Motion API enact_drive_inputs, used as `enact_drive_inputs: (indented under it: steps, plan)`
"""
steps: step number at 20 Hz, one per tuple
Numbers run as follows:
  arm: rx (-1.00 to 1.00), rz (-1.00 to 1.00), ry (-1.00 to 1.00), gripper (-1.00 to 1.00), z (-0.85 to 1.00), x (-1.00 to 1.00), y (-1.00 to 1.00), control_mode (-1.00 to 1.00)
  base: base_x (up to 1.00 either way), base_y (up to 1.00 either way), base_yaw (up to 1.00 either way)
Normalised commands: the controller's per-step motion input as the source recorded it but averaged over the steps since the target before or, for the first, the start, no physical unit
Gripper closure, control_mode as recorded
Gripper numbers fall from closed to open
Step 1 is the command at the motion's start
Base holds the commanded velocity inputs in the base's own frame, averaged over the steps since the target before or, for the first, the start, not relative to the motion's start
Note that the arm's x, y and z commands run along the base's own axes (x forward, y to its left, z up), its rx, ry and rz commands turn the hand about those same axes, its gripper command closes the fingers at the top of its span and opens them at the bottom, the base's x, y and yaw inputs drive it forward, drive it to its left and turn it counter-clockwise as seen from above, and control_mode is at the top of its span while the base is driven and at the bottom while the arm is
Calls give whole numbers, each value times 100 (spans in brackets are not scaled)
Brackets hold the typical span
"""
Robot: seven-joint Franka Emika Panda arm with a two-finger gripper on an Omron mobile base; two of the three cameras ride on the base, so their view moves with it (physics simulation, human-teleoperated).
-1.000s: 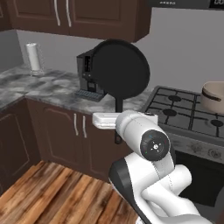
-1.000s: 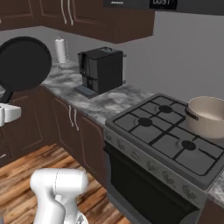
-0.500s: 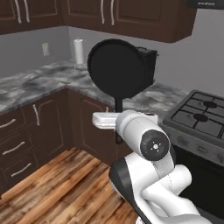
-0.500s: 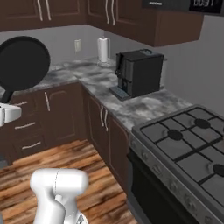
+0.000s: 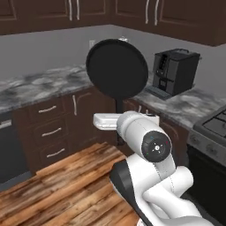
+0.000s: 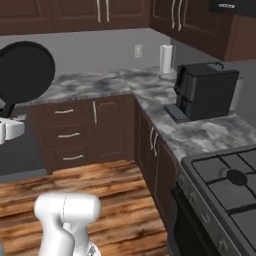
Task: Move the pot and pan from the stove into the sink.
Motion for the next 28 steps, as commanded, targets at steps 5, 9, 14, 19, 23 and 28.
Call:
enact_drive_inputs:
  steps: [5,9,14,19,23,28]
  plan:
    - [0,0,0,100,0,0,0,100,-26,-5,44]
    - [0,0,0,100,0,0,0,100,-24,-4,44]
    - [0,0,0,100,0,0,0,100,-20,-6,31]
    - [0,0,0,100,0,0,0,100,0,0,0]
    - [0,0,0,100,0,0,0,100,3,48,-1]
    - [0,0,0,100,0,0,0,100,6,88,-2]
